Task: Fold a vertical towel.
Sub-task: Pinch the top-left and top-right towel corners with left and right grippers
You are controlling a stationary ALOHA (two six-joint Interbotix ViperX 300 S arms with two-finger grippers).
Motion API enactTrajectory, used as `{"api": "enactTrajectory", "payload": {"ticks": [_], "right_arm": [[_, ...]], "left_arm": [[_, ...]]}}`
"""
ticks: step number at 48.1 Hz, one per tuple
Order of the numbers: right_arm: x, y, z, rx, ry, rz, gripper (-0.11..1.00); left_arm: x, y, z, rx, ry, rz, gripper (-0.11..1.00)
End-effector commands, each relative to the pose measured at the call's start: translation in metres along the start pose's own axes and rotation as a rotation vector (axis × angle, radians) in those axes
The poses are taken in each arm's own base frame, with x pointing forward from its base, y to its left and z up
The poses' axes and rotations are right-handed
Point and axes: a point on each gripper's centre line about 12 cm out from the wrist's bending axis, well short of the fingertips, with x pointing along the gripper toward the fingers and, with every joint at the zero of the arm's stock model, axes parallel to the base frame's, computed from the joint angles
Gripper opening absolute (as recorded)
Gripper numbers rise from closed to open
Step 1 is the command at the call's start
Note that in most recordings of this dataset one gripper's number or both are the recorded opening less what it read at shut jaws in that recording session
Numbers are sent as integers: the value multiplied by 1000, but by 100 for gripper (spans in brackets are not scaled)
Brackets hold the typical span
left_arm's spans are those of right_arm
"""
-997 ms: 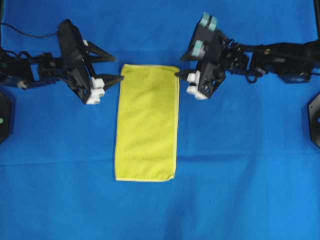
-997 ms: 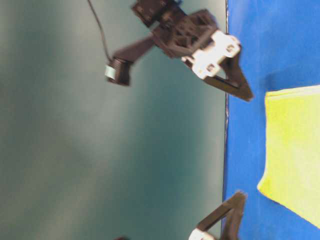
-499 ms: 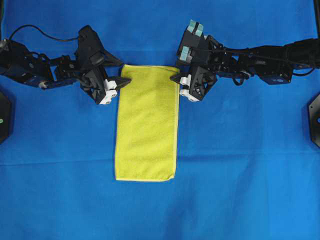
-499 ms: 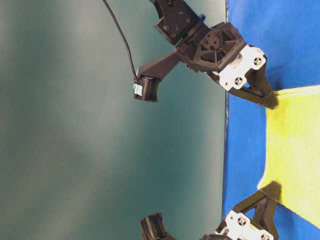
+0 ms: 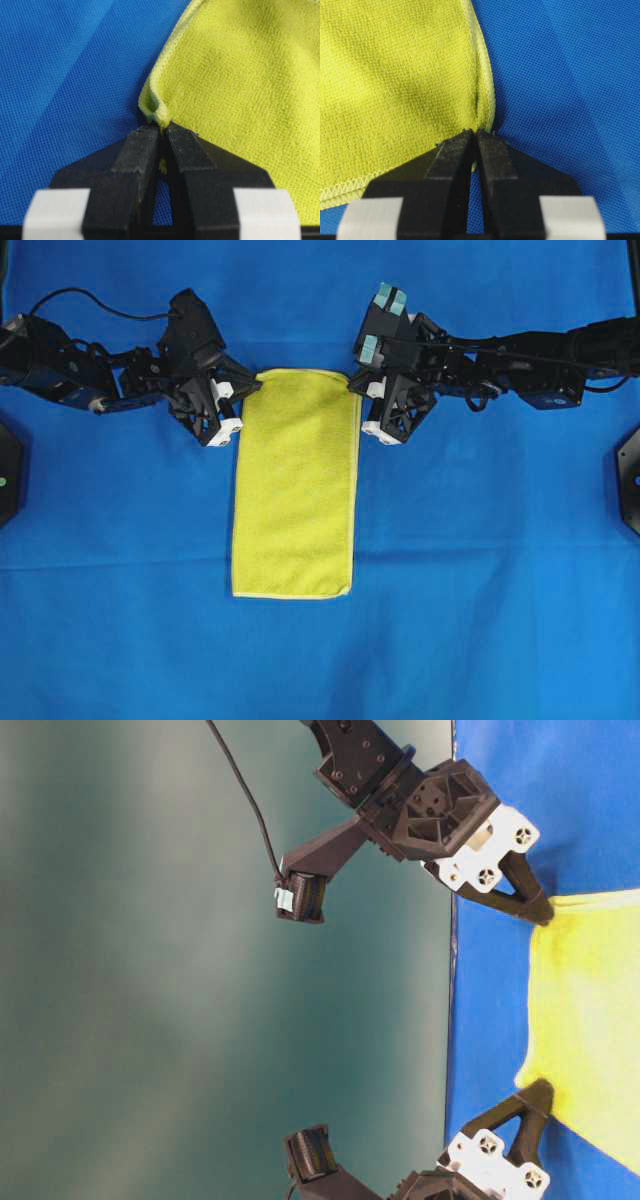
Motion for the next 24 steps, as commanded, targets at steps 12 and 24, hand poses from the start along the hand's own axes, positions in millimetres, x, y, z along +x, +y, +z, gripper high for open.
{"api": "enactTrajectory", "payload": {"ticks": [12,24], "right_arm": [[-12,-2,16,8,-52,-3,4],[-32,-12,32,19,-113,-20,4]], "left_arm": [[-9,-3,24,7,-72,-9,2],[-16,6,42,29,-123,13,2]]}}
